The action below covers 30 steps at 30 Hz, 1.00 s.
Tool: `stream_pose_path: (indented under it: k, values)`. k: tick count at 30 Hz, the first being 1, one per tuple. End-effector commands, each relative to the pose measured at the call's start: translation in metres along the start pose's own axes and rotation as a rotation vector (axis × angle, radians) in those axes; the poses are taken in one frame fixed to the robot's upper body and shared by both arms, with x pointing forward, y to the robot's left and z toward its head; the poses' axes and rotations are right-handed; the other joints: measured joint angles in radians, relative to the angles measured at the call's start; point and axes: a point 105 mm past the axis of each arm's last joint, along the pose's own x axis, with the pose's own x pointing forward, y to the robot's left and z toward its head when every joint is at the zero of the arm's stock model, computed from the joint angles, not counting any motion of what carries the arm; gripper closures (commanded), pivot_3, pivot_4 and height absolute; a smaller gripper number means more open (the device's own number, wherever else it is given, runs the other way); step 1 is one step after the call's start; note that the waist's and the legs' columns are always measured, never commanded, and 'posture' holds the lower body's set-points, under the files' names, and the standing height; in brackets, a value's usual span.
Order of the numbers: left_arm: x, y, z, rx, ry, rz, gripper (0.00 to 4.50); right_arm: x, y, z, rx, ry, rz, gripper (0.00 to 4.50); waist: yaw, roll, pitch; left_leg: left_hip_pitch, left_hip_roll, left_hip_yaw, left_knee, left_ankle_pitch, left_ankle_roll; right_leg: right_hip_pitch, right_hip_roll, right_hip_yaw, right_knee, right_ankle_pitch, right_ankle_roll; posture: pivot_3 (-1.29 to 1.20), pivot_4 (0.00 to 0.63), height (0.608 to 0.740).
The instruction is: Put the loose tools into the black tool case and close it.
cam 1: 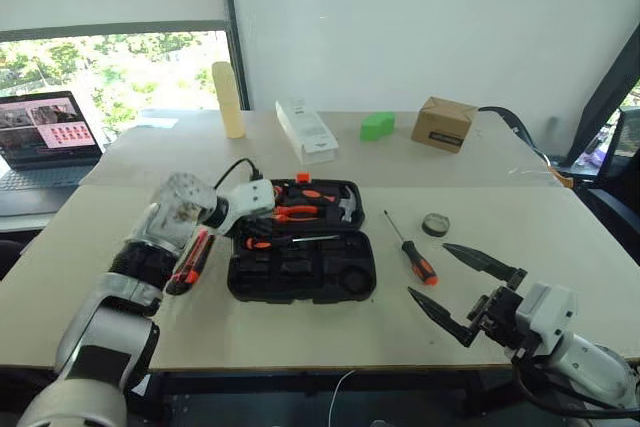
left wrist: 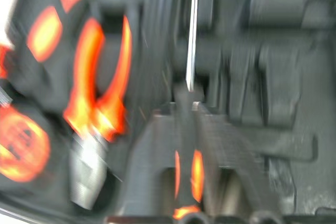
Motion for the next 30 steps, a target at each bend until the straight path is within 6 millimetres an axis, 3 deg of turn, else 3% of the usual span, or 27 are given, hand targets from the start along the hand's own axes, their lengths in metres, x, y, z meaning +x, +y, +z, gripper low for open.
stream_pose_path:
  k: [1,12,21,30]
  values:
    - [-0.002,0.008,0.011,0.039,-0.05,0.061,4.44,0.001,-0.003,0.008,-0.036,-0.035,0.001,0.0,0.003,0.0,0.0,0.0,0.0,0.0,0.0,0.0,0.0,0.0,0.0,0.0,0.0,0.0,0.0,0.0,0.15,0.74]
    - [0.016,-0.008,0.0,0.017,-0.039,0.018,4.44,0.005,-0.005,0.009,-0.045,-0.041,-0.003,0.0,-0.006,0.0,0.0,0.001,0.0,0.0,-0.001,0.0,0.0,0.0,0.0,0.0,0.001,0.0,0.0,0.0,0.15,0.74]
    - [0.033,-0.014,-0.021,-0.026,0.039,0.06,4.44,0.009,-0.007,0.007,-0.042,-0.047,-0.026,0.0,-0.005,0.003,-0.002,0.005,0.0,0.0,-0.001,0.0,0.0,0.004,0.0,0.001,0.001,0.0,0.0,0.0,0.15,0.74]
    - [0.039,-0.022,-0.013,-0.016,-0.031,0.036,4.44,0.001,-0.013,0.002,-0.051,-0.023,-0.06,0.0,0.002,0.005,-0.003,0.008,0.0,0.001,-0.001,0.0,0.0,0.006,0.0,0.002,0.001,0.0,0.0,0.0,0.15,0.74]
